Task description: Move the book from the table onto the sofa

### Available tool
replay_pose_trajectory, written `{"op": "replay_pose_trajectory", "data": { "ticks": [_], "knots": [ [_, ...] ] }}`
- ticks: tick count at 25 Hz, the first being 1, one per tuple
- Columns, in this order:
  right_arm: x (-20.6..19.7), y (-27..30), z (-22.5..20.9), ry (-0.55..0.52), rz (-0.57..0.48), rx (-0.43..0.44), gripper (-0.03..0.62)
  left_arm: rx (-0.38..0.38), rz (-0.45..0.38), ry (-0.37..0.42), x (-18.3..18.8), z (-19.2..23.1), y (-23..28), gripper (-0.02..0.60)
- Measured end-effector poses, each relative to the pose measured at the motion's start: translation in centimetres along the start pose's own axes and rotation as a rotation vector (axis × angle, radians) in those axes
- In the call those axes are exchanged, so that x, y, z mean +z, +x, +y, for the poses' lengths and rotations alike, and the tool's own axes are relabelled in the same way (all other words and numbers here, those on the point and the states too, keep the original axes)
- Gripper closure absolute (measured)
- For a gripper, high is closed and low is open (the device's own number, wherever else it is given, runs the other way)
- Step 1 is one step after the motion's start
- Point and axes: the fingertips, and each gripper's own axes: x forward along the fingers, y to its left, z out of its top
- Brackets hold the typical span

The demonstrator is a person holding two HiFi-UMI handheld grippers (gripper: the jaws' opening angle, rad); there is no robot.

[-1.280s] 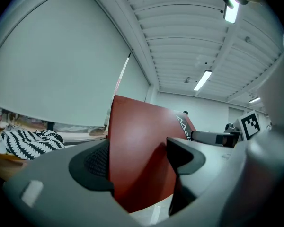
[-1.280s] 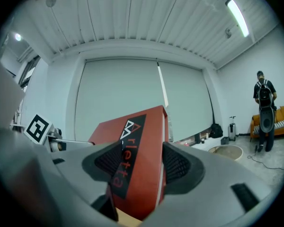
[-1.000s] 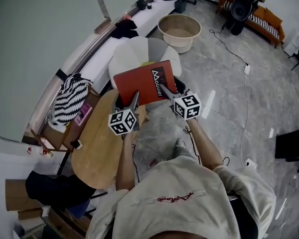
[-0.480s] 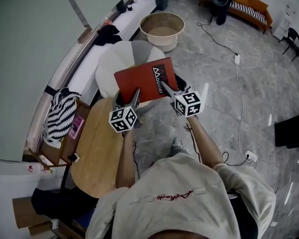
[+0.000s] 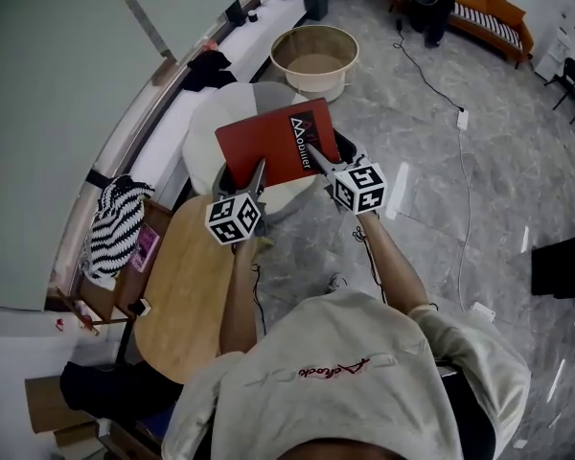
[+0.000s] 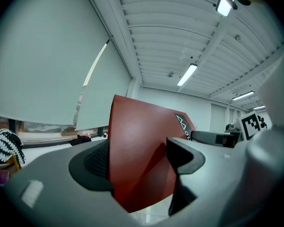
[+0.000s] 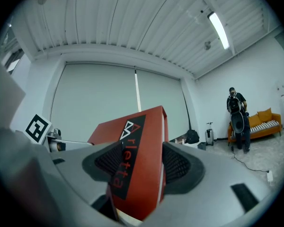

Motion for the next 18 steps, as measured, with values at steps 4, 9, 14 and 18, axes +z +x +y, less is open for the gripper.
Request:
{"op": "replay_pose_trajectory", "data": {
  "ticks": [4,9,14,18],
  "knots": [
    [0.9,0.4,-3.3,-0.003,-0.01,0.013,0.333,0.011,-0.011,0.005,0.5,-1.7,2.7,0.216],
    [0.6,1.0,-4.7,-0.004,-0.006,0.027,0.333,0.024,-0.016,0.001,0.1,-2.1,4.1,0.216],
    [1.3,0.6,-7.5,-0.002,-0.015,0.046,0.333,0.047,-0.024,-0.003,0.2,-4.2,5.8,0.216],
    [0.7,0.7,-7.9,0.009,-0.015,0.048,0.333,0.05,-0.015,0.003,-0.2,-4.2,6.2,0.216]
  ]
}}
